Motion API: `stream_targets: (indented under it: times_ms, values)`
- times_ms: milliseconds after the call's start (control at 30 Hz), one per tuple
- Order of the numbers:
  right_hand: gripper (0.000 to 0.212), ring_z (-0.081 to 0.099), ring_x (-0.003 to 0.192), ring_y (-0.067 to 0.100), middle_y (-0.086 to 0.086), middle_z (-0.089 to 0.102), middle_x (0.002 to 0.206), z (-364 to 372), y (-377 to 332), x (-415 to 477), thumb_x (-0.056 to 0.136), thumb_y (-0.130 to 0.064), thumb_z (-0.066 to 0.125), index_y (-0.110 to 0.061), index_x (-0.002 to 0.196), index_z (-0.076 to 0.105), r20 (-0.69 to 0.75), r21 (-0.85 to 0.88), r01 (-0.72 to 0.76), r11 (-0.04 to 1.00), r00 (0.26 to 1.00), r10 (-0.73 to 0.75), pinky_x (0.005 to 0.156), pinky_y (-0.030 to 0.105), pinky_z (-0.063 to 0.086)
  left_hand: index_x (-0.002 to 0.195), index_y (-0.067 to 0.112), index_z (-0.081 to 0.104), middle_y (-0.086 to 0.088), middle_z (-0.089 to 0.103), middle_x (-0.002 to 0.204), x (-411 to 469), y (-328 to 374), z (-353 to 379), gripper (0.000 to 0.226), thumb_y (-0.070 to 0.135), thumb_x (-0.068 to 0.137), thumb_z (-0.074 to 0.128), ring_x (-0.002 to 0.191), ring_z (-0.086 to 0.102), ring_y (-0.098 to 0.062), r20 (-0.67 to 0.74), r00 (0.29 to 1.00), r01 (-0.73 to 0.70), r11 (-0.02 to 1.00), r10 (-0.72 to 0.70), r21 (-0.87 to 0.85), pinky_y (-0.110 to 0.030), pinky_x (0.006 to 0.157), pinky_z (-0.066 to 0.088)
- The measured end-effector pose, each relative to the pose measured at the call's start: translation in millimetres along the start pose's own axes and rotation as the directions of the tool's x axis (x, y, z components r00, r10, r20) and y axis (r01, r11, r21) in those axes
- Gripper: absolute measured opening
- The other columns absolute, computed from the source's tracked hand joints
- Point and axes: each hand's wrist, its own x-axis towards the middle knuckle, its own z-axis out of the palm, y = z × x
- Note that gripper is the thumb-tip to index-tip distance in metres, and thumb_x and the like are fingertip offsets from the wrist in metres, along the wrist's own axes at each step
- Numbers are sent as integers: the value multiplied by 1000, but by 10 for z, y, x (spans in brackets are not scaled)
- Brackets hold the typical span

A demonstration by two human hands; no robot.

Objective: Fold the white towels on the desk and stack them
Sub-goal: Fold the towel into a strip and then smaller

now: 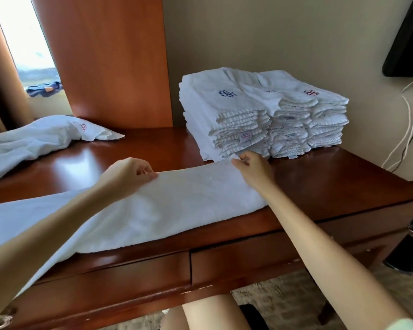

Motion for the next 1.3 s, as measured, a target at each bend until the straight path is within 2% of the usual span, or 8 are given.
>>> stream_targets:
  times_ms: [333,500,667,833,933,1033,1133,1300]
  values:
    - [29,63,90,26,1,64,84,238,103,137,91,-45,61,-17,82,58,-93,-320,-88,943,994,62,67,29,36,79,28,55,11,50,68,252,-316,508,17,40,89,62,75,53,-21,-51,996,76,997,-77,-23,-31,58,30]
    - [29,61,102,29,6,67,104,254,7,140,95,-40,56,-12,101,60,-75,-482,-75,873,996,44,72,32,38,79,27,56,11,49,67,264,-282,499,17,38,89,63,72,52,-20,-20,998,54,998,-54,-17,-29,53,28]
    - [28,60,104,30,7,66,108,241,18,87,99,-37,49,-12,109,57,-108,-412,-91,906,993,50,77,36,44,71,26,57,11,53,61,378,-173,328,21,34,86,69,56,50,-10,-255,967,-17,995,-9,-100,-22,47,28]
    - [30,60,106,30,9,64,113,224,-39,47,101,-35,46,-10,117,53,-64,-488,-118,865,993,99,79,37,46,81,25,61,7,60,77,440,-266,492,20,43,87,66,78,58,-18,-50,992,114,993,-113,15,-28,60,37]
    - [29,56,112,28,8,59,121,192,-112,3,99,-23,53,-10,124,47,-97,-547,-42,836,995,-13,81,37,47,78,30,57,12,56,73,441,-347,572,19,44,88,64,74,55,-15,-50,988,144,989,-146,-46,-27,56,34]
    - [25,56,106,23,3,62,115,218,-221,-109,96,-8,50,-14,120,55,-142,-432,237,870,935,-325,82,34,45,81,30,57,14,53,71,447,-363,570,16,43,88,63,70,52,-13,-39,991,130,991,-132,-41,-26,53,31]
    - [30,52,117,20,1,59,127,415,-413,-223,98,-16,50,-17,127,57,65,-235,493,838,868,-492,92,32,40,85,27,59,12,54,74,438,-346,557,16,43,89,62,74,54,-15,-18,992,127,992,-127,-17,-27,55,33]
    - [55,5,149,13,-4,11,162,626,-368,-137,102,-52,23,-32,153,21,544,-362,439,822,816,-195,118,36,3,85,28,54,7,59,82,289,-367,451,18,45,88,58,78,55,-16,11,994,111,993,-112,26,-28,57,35]
